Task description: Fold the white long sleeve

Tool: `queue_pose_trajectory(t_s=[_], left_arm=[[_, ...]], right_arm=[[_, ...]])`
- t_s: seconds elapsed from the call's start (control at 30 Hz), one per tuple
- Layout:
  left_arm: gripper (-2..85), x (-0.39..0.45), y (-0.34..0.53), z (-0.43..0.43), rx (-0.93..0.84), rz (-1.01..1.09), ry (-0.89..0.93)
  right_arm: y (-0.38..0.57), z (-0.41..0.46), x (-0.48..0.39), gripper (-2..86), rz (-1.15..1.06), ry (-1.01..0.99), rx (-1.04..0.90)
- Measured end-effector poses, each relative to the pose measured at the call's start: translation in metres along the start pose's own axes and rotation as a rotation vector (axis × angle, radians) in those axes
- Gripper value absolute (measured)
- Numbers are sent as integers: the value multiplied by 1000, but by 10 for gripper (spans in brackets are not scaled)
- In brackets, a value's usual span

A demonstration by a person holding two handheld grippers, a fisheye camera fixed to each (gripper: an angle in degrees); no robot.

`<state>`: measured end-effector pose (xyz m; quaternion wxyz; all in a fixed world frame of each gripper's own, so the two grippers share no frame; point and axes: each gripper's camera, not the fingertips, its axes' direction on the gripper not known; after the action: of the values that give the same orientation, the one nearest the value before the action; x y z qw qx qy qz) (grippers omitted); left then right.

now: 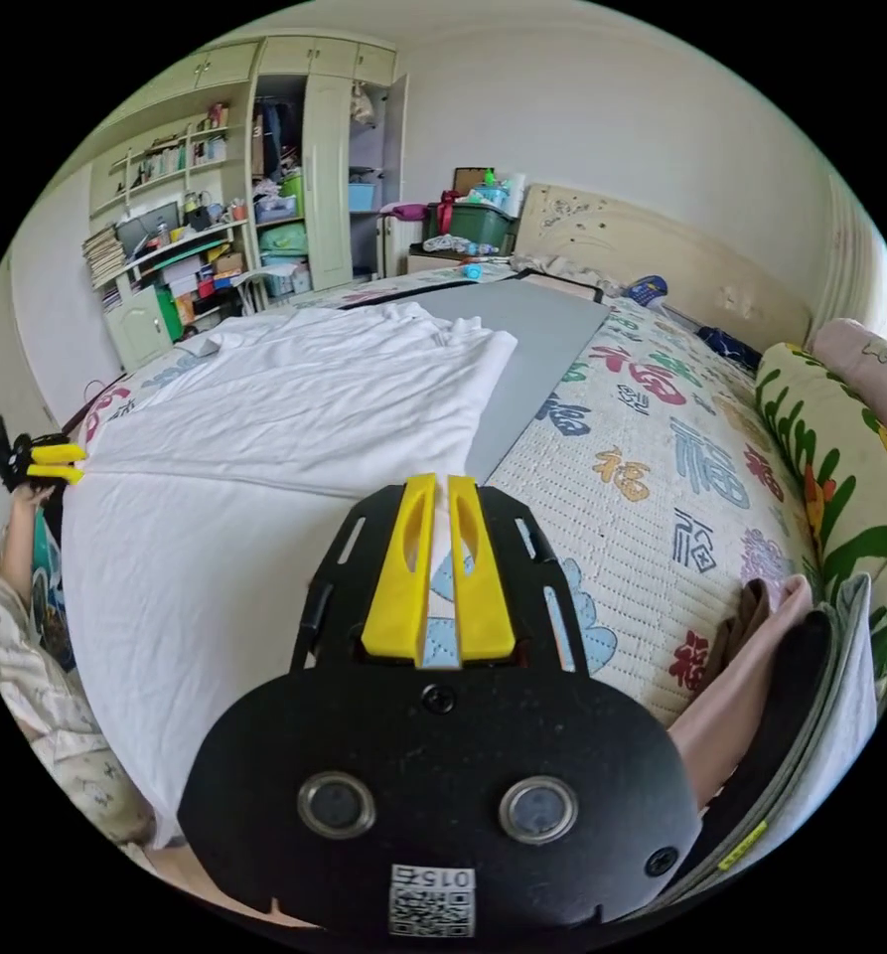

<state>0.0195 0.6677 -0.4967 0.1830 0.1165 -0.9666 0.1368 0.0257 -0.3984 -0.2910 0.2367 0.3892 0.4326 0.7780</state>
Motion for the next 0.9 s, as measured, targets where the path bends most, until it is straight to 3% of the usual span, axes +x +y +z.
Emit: queue_pose_trajectory(t_s=[0.07, 0.13, 0.4, 0.6, 0.77, 0.9], left_arm=[[30, -13, -1, 28, -24, -31, 0], [25, -19, 1, 33, 16, -32, 33], [15, -21, -9, 31, 190, -37, 125], [18, -18, -41, 60, 47, 22, 223], [24, -46, -114, 45, 281, 23, 234], [51, -92, -221, 106, 245, -189, 205]], right_arm=[[-3, 4, 1, 119, -46, -32, -47], [-5, 7, 3, 114, -60, -30, -75], [-11, 25, 0, 1, -117, 152, -70], [-7, 28, 38, -5, -13, 91, -101], [-6, 32, 50, 57, -6, 85, -90], [-4, 44, 53, 75, -44, 78, -104]])
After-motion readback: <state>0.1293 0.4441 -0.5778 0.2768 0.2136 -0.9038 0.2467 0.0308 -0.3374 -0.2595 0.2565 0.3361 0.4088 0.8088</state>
